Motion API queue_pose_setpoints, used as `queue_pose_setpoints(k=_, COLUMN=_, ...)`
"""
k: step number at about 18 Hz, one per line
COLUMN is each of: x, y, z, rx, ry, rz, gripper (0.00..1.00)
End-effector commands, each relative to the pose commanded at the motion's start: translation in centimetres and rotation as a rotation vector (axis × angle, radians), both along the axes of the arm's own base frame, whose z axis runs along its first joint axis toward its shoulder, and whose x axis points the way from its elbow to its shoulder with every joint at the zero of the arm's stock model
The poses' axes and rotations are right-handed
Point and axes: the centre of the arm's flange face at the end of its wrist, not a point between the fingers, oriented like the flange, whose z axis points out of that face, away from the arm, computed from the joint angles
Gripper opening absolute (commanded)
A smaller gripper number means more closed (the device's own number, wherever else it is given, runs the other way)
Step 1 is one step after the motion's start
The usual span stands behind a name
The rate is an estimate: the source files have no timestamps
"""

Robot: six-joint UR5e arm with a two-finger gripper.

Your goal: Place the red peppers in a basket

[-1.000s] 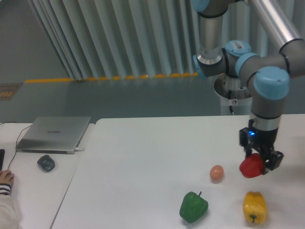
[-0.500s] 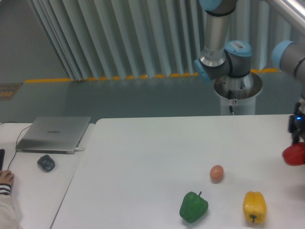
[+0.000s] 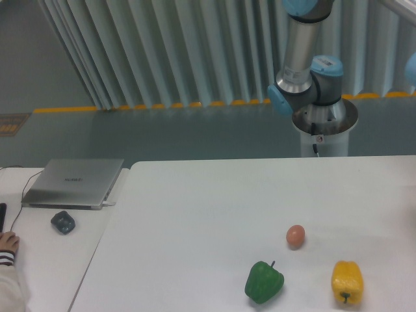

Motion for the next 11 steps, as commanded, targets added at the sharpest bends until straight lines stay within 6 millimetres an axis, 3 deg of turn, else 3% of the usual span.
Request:
queue_pose_setpoints(k=3, x=-1.0, y=-1.1, z=-0.7, rx=0.003, ry=0.021, rz=0.019, gripper=0.42)
queue_pose_setpoints(k=4, x=-1.2, y=-1.4, z=-1.2, rx=0.003, ry=0.017, rz=0.034, gripper=0.57)
queue_pose_setpoints(k=8, x=-2.3, y=-1.9, z=-2.4, rx=0.005, ry=0.019, rz=0.079, gripper=0.94)
queue_pose_setpoints(k=11, x=-2.3, y=-2.0, z=-2.6, rx=0.005, ry=0.016, rz=0.088, gripper=1.0)
